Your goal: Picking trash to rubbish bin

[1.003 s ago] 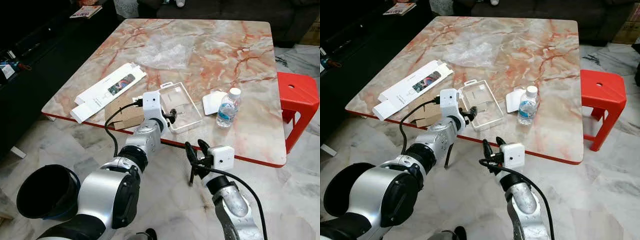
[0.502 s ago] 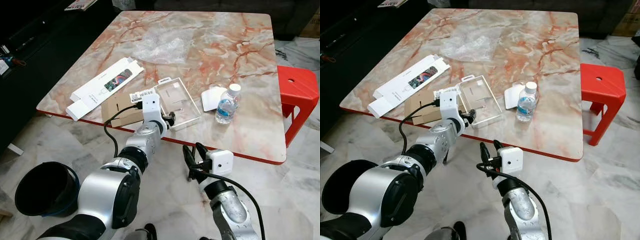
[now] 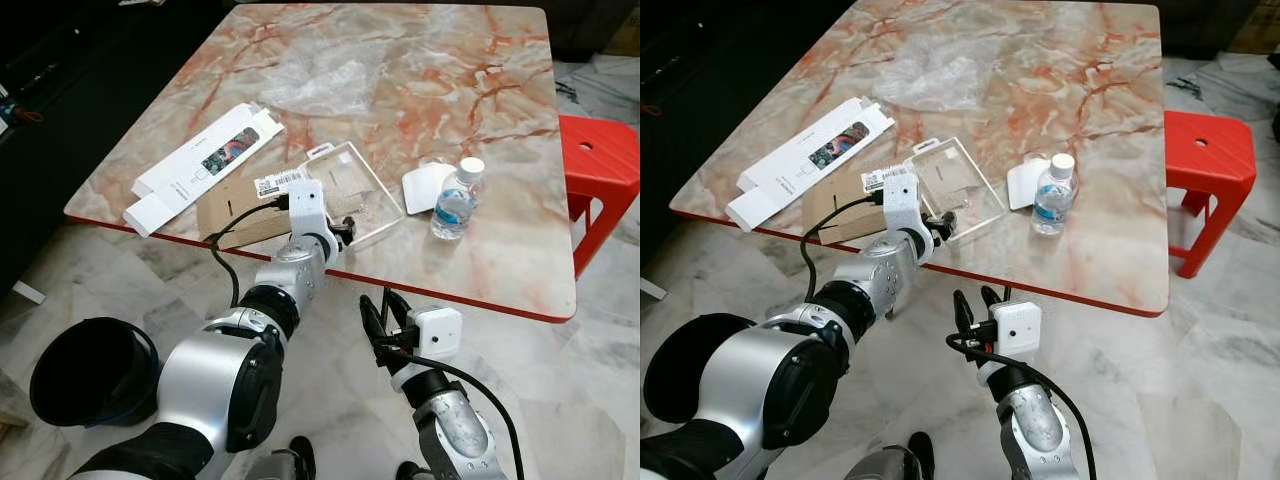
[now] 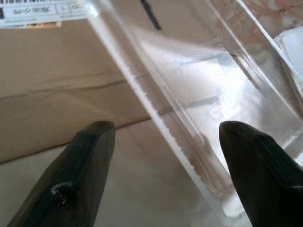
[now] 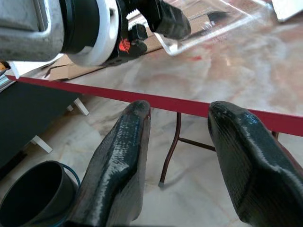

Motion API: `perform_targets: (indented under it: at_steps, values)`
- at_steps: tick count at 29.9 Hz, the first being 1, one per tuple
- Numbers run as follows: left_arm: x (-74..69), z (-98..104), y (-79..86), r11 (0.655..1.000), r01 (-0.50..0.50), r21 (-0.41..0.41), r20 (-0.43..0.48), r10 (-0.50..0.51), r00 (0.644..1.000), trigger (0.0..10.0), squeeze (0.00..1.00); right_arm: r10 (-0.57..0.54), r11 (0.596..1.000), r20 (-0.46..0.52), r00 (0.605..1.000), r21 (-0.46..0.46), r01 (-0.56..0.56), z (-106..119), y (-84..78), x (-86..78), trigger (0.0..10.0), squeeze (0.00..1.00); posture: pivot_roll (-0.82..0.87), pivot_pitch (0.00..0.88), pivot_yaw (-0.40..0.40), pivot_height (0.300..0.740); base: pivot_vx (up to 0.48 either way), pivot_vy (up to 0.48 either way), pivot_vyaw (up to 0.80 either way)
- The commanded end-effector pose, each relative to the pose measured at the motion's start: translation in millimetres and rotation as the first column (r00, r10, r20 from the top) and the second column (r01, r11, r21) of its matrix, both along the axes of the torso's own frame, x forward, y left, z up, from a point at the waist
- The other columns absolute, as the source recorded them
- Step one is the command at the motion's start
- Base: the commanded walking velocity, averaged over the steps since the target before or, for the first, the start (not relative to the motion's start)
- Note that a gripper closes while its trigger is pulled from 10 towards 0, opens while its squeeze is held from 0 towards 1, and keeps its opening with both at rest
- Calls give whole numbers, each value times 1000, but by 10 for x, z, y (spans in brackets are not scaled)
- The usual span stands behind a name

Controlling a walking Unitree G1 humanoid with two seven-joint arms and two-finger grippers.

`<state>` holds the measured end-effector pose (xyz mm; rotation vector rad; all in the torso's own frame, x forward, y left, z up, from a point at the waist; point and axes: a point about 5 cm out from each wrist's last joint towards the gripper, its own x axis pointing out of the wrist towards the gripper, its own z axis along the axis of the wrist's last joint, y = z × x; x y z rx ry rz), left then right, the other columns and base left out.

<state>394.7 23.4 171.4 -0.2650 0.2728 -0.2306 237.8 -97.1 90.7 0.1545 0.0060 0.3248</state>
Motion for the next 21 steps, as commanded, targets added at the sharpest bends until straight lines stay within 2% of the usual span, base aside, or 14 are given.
perform_targets:
  at_steps: [1, 2, 21]
  values:
    - [-70, 10, -226, 999, 44, -12, -13, -45, 999, 3647, 0, 9, 1000, -6, 1000, 15, -8, 13, 64, -27, 10000, 0, 15, 210, 136, 740, 0, 0, 0]
    - [-69, 13, -227, 999, 43, -15, -14, -43, 999, 0, 0, 7, 1000, -7, 1000, 15, -7, 13, 59, -26, 10000, 0, 15, 211, 136, 740, 0, 0, 0]
    - [-69, 17, -231, 999, 32, -29, -18, -32, 999, 0, 0, -15, 1000, -9, 1000, -1, 15, -1, -10, 7, 10000, 0, 16, 217, 139, 740, 0, 0, 0]
